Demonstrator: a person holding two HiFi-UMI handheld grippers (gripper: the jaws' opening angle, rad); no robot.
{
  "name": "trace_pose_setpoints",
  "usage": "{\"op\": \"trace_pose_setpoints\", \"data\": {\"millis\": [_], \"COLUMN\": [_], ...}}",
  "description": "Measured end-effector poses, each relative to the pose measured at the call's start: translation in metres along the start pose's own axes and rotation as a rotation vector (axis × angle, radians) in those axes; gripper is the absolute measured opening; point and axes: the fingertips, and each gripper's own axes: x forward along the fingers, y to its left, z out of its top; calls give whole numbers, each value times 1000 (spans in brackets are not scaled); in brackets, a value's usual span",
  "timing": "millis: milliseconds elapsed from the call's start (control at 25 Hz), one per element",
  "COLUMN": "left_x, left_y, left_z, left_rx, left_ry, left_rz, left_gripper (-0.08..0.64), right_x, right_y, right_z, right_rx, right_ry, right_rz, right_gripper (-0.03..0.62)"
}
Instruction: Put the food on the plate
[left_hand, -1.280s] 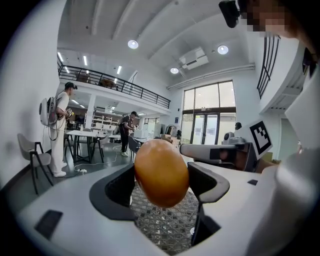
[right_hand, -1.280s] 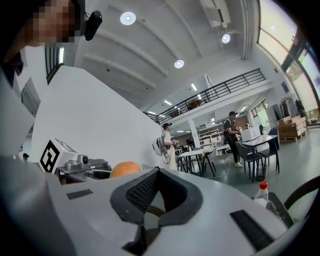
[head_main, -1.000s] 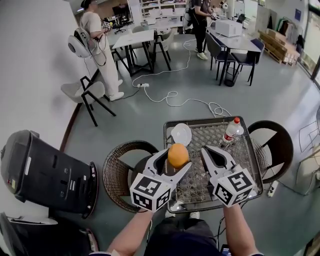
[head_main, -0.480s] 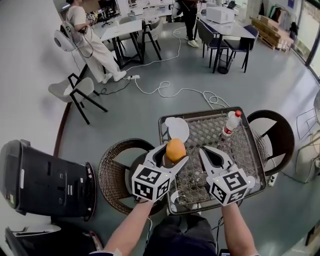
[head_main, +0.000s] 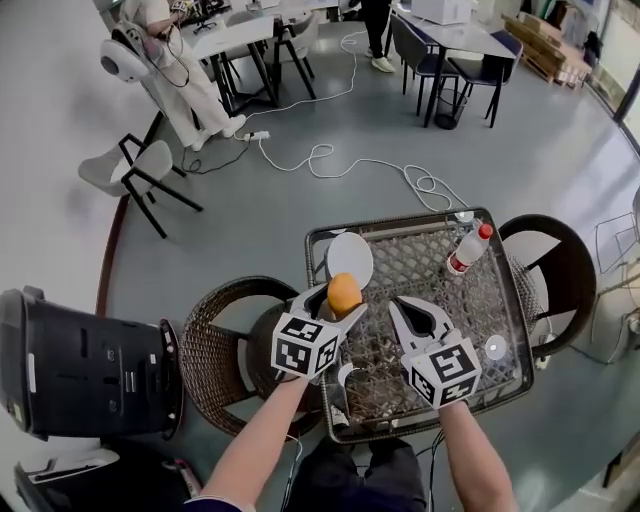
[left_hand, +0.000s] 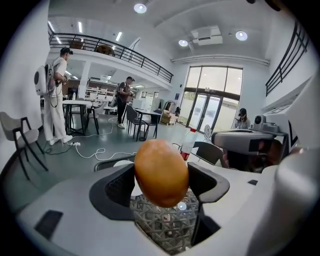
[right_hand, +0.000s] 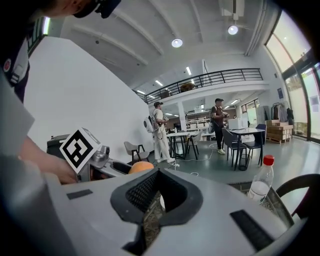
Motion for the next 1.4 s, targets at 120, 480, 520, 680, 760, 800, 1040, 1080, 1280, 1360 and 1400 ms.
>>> {"op": "trace_pose_setpoints", "data": {"millis": [120, 480, 520, 680, 760, 800, 1040, 1080, 1280, 1360, 1400], "left_x": [22, 94, 101, 123, 132, 136, 154, 156, 160, 162, 162], "left_y": [20, 71, 75, 89, 95, 98, 107, 109, 115, 115, 115], "left_z": [-7, -30, -33, -40, -45, -47, -56, -57, -65, -68, -68], "left_rx": [-14, -55, -58, -70, -80, -82, -53, -51, -35, -32, -31], "left_ry": [28, 133, 147, 198, 229, 243, 293, 297, 322, 320, 318], "left_rz": [13, 45, 48, 65, 87, 97, 136, 140, 175, 183, 185], "left_gripper": [337, 337, 337, 337, 337, 337, 337, 337, 337, 338, 337], "right_x": [17, 49, 50, 50, 49, 48, 48, 49, 53, 54, 55], "right_y": [-11, -38, -41, -52, -57, -59, -65, -66, -66, -67, -67], "right_z": [-11, -35, -37, -48, -52, -53, -61, -62, -62, -62, -62], "right_rx": [-2, 34, 40, 62, 73, 79, 111, 114, 129, 133, 135], "right_ry": [30, 80, 86, 108, 115, 117, 125, 128, 132, 132, 131], "right_rz": [-7, -17, -21, -32, -38, -41, -49, -49, -48, -48, -48], "right_gripper": [6, 6, 6, 6, 6, 6, 6, 6, 6, 6, 6]}}
